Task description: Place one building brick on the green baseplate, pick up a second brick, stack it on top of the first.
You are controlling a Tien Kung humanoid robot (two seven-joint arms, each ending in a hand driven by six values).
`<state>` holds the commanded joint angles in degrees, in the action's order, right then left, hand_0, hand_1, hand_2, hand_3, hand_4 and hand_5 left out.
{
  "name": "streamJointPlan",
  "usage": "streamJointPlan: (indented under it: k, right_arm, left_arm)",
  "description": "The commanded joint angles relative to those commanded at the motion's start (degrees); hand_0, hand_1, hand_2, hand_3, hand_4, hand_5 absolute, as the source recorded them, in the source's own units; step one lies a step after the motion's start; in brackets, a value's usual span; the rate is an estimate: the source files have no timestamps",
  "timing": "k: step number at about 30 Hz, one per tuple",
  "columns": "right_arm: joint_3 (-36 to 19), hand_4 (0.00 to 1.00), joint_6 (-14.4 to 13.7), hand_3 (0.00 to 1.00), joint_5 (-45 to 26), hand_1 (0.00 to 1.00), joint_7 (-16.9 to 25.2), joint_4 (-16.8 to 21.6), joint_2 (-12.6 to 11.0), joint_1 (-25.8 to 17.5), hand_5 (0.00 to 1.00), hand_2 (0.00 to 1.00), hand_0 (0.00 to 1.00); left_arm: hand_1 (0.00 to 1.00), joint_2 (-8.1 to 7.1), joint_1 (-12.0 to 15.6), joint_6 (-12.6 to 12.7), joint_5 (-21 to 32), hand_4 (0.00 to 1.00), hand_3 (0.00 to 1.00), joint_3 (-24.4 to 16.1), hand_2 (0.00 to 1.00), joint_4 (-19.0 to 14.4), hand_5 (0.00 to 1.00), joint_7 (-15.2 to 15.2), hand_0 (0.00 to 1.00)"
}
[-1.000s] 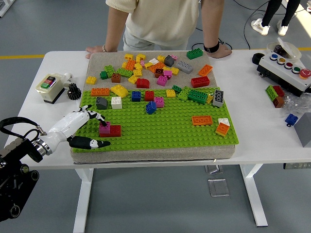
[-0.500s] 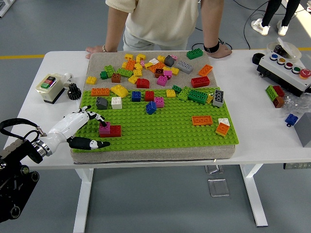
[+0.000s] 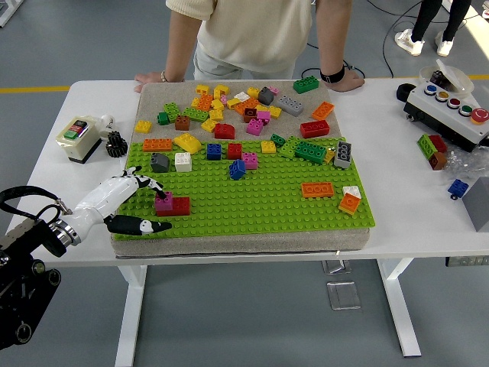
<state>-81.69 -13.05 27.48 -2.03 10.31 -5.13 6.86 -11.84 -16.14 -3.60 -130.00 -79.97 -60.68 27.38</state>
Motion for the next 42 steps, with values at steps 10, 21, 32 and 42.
streamJointPlan:
  k: [10,21,32,42]
  right_arm:
    - [-0.09,0.919,0.04,0.596,0.05,0.660,0.16,0.00,0.02,-0.01,0.507,0.710,0.742]
    - [-0.19,0.919,0.03,0.596,0.05,0.659,0.18,0.00,0.02,0.04,0.507,0.711,0.742]
    - [-0.25,0.917,-0.03,0.596,0.12,0.659,0.16,0.00,-0.01,-0.03,0.505,0.710,0.742]
    - [-0.01,0.917,0.00,0.596,0.05,0.659,0.18,0.00,0.00,0.00,0.504,0.710,0.742]
  left_arm:
    - [0.808,-0.21,0.11,-0.31,0.00,0.998,0.588,-0.26,0.772,-2.05,0.627,0.16,0.997]
    - [0.807,-0.04,0.20,-0.18,0.00,0.998,0.588,0.21,0.771,-0.69,0.623,0.02,0.997]
    - [0.806,-0.15,0.15,-0.64,0.00,0.998,0.587,-0.65,0.770,-2.18,0.620,0.20,0.997]
    - [0.804,-0.39,-0.20,-0.99,0.00,0.998,0.590,-1.05,0.762,-4.68,0.615,0.16,0.996]
